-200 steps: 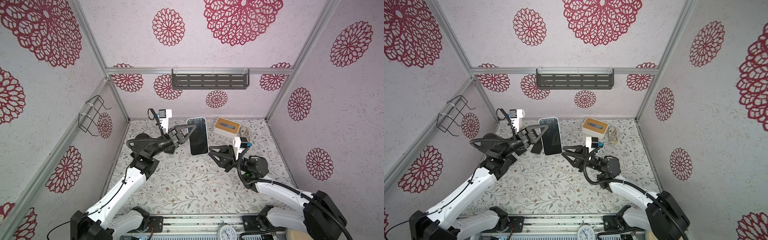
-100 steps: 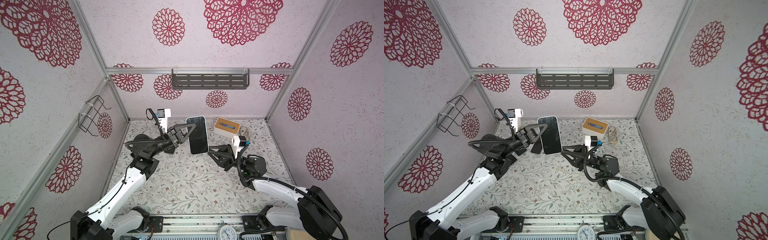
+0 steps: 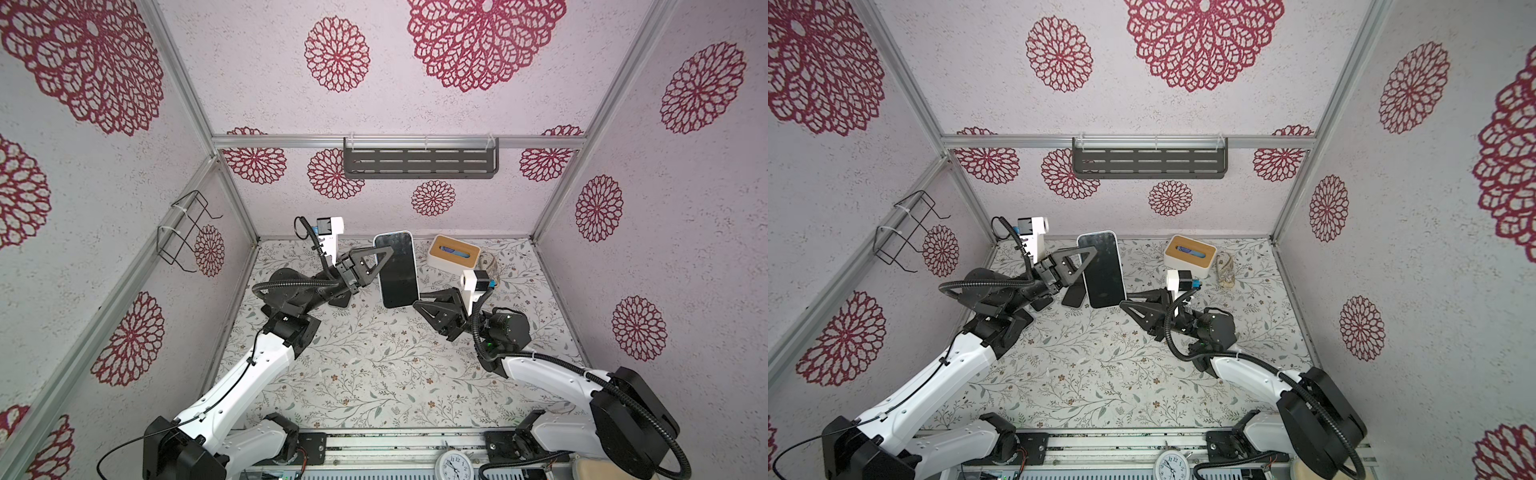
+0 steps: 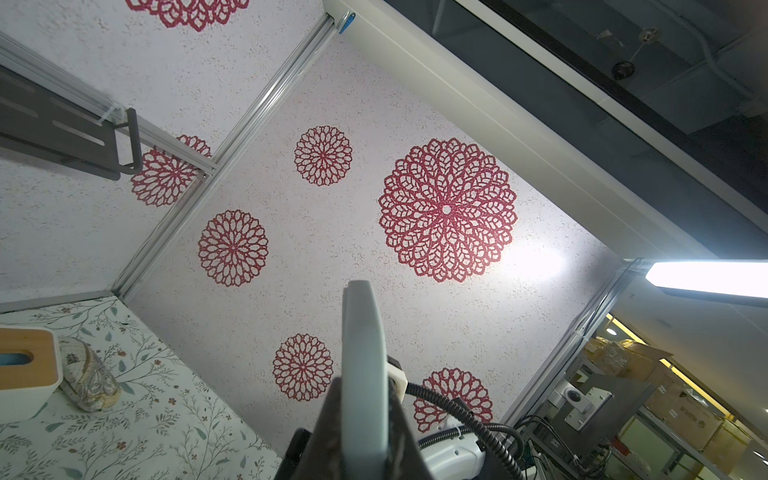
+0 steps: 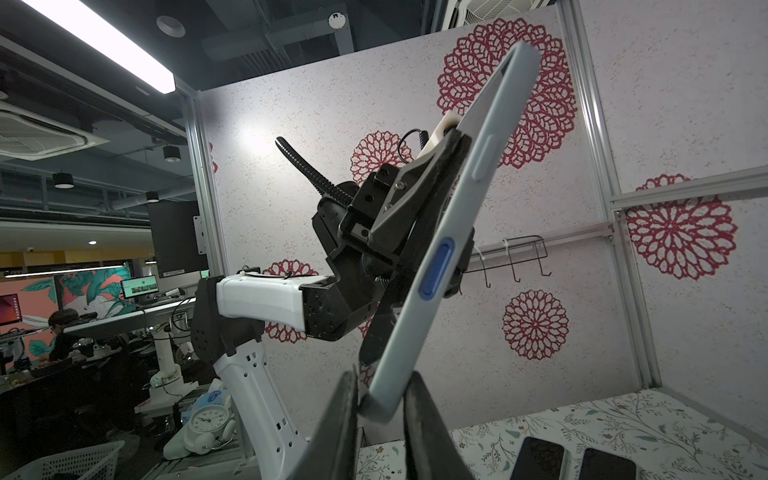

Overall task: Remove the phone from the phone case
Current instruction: 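Move the open right gripper toward the lower edge of the held cased phone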

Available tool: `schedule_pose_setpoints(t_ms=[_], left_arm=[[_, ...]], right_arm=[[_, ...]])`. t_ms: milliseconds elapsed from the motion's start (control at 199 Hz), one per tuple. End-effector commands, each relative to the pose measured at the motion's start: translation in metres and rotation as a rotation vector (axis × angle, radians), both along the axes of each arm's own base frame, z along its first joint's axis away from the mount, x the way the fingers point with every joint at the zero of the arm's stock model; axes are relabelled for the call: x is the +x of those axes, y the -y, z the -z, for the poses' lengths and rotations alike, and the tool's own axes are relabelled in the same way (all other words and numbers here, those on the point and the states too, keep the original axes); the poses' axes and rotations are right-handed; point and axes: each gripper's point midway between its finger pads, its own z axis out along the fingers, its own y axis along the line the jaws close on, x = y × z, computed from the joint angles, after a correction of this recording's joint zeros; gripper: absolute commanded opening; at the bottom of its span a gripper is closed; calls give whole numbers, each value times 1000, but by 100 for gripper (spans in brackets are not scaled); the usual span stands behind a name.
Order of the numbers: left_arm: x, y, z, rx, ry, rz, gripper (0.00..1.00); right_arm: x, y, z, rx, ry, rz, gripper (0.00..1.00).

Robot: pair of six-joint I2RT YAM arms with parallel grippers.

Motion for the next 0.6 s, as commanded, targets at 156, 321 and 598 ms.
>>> schedule_pose_setpoints(t_ms=[156, 321, 598], left_arm=[[1, -3, -17, -46, 14, -6, 0], [2, 4, -28, -53, -57, 43, 0], [-15, 8, -51, -14, -35, 73, 0]], right_arm=[[-34, 13, -22, 58, 257, -45, 8], [-51, 6, -10, -30, 483, -109, 8], [-19, 7, -19, -112, 603, -109, 8]])
